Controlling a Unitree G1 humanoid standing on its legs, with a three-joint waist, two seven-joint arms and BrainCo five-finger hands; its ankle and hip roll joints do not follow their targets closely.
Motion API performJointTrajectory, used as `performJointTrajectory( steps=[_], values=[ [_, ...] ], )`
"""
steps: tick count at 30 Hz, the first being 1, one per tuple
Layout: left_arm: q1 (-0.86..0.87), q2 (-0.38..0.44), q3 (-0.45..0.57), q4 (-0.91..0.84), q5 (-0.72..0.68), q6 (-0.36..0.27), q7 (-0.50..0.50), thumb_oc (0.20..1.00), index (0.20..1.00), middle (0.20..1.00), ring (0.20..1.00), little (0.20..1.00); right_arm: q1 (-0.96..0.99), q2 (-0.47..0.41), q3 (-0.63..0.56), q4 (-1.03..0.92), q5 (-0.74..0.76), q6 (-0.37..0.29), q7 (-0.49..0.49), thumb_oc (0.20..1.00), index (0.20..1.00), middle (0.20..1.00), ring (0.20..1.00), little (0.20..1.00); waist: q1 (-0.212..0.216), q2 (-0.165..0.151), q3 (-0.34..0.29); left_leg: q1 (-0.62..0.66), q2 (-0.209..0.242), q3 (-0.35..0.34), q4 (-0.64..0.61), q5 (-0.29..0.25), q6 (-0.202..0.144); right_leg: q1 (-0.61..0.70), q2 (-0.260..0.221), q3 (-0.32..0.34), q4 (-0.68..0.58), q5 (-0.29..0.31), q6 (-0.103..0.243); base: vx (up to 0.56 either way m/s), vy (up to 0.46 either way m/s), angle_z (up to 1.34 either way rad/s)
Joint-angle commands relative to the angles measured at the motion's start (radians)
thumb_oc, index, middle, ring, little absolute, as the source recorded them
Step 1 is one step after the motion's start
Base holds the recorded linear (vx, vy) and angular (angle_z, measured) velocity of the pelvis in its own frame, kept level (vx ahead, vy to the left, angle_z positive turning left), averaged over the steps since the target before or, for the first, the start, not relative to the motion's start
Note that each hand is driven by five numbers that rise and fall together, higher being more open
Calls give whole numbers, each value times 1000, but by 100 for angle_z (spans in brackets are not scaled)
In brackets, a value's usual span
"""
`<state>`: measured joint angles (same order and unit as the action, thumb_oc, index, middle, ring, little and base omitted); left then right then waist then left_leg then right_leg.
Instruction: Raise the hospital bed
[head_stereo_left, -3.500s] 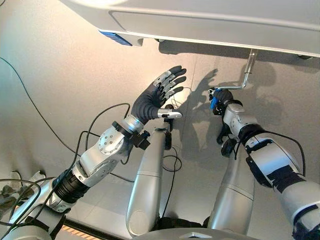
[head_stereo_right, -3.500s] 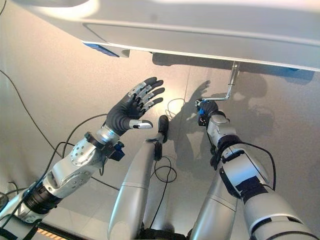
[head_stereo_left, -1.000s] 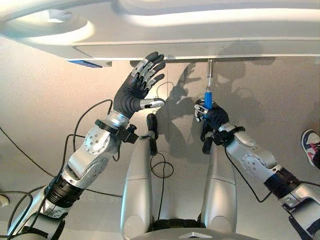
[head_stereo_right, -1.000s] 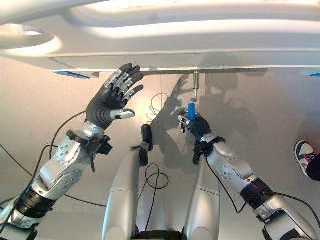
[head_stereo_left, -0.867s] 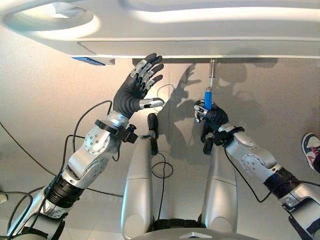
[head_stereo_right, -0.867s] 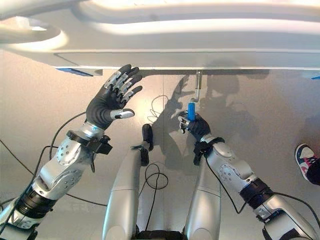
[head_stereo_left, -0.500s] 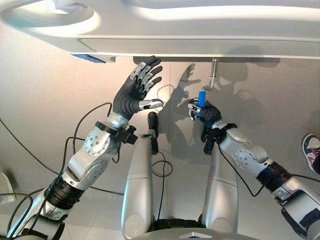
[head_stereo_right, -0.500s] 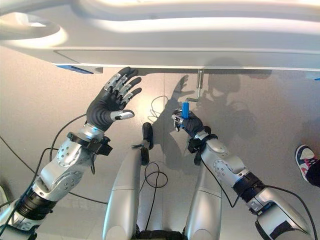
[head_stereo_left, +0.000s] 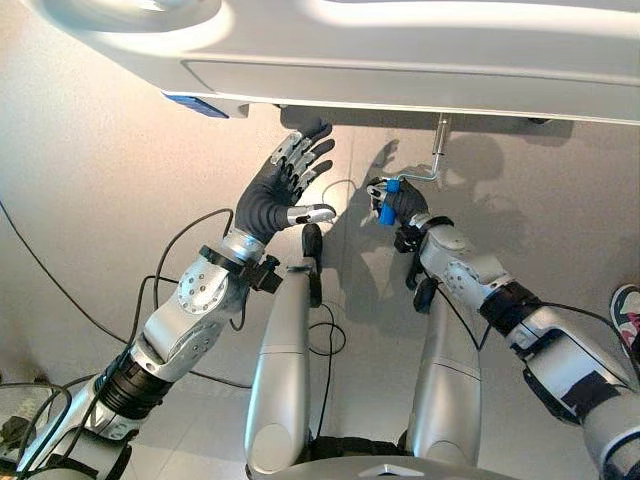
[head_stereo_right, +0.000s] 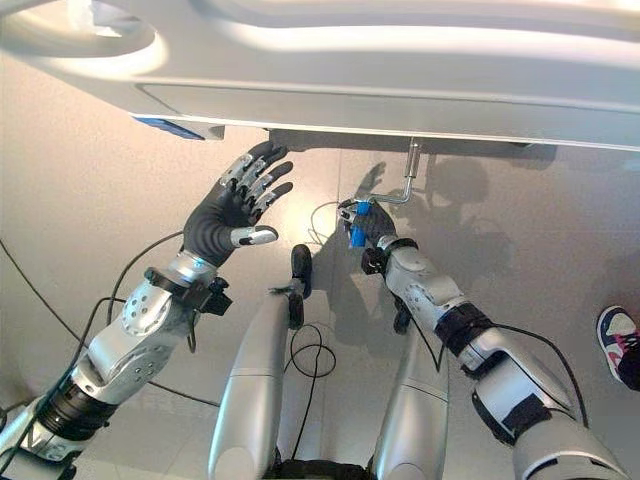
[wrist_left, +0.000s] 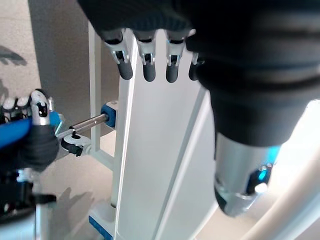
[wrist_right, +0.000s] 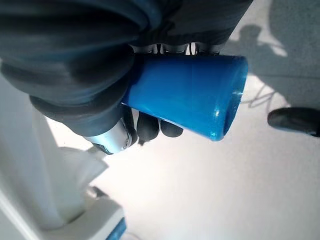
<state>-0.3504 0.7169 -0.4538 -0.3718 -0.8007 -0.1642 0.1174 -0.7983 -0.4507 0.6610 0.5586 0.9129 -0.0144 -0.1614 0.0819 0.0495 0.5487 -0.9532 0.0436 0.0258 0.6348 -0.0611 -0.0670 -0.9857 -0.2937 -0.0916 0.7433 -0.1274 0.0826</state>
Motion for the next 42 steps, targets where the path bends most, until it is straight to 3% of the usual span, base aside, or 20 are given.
performJointTrajectory(
  steps=[1, 12, 18, 22, 29, 36, 42],
  values=[
    [-9, -26, -23, -128, -20, -63, -3, 1000, 1000, 1000, 1000, 1000, -231, 94, -25, -30, -60, -61, 19, 200, 200, 200, 200, 200, 38, 67, -29, 14, -32, 11, -79, 48, 25, 30, -9, 13, -65, 83, 41, 23, 44, 1],
    [-14, -63, -45, -116, -40, -67, -16, 1000, 1000, 1000, 1000, 1000, -239, 135, -110, 294, -118, -31, 25, 200, 200, 200, 200, 200, 48, 111, -29, -43, -49, 9, -21, 41, 24, -24, -14, 29, -4, 74, 39, 31, 23, 3],
    [-16, -76, -64, -119, -54, -71, -27, 1000, 1000, 1000, 1000, 1000, -244, 107, -213, 601, -167, -10, 19, 200, 200, 200, 200, 200, 60, 157, -29, -91, -62, 9, 28, 44, 10, -68, -22, 44, 59, 68, 38, 37, 1, 11],
    [-33, -83, -89, -106, -56, -72, -45, 1000, 1000, 1000, 1000, 1000, -215, 29, -276, 713, -200, -1, 22, 200, 200, 200, 200, 200, 60, 184, -29, -112, -67, 15, 49, 46, 1, -95, -30, 62, 95, 57, 38, 24, 2, 9],
    [-50, -94, -100, -98, -56, -76, -77, 1000, 1000, 1000, 1000, 1000, -128, -88, -346, 748, -206, -6, 34, 200, 200, 200, 200, 200, 47, 204, -29, -123, -69, 31, 66, 45, -7, -123, -36, 91, 125, 49, 36, 13, 5, 5],
    [-23, -85, -95, -92, -55, -71, -113, 1000, 1000, 1000, 1000, 1000, -26, -233, -444, 771, -177, -22, 43, 200, 200, 200, 200, 200, 22, 208, -29, -120, -59, 43, 72, 50, -12, -136, -38, 106, 142, 49, 37, 14, -16, -5],
    [-7, -90, -90, -89, -55, -67, -127, 1000, 1000, 1000, 1000, 1000, 27, -307, -496, 764, -153, -40, 46, 200, 200, 200, 200, 200, -3, 204, -29, -112, -47, 54, 72, 49, -8, -148, -31, 114, 149, 52, 42, 13, -38, -6]
  ],
)
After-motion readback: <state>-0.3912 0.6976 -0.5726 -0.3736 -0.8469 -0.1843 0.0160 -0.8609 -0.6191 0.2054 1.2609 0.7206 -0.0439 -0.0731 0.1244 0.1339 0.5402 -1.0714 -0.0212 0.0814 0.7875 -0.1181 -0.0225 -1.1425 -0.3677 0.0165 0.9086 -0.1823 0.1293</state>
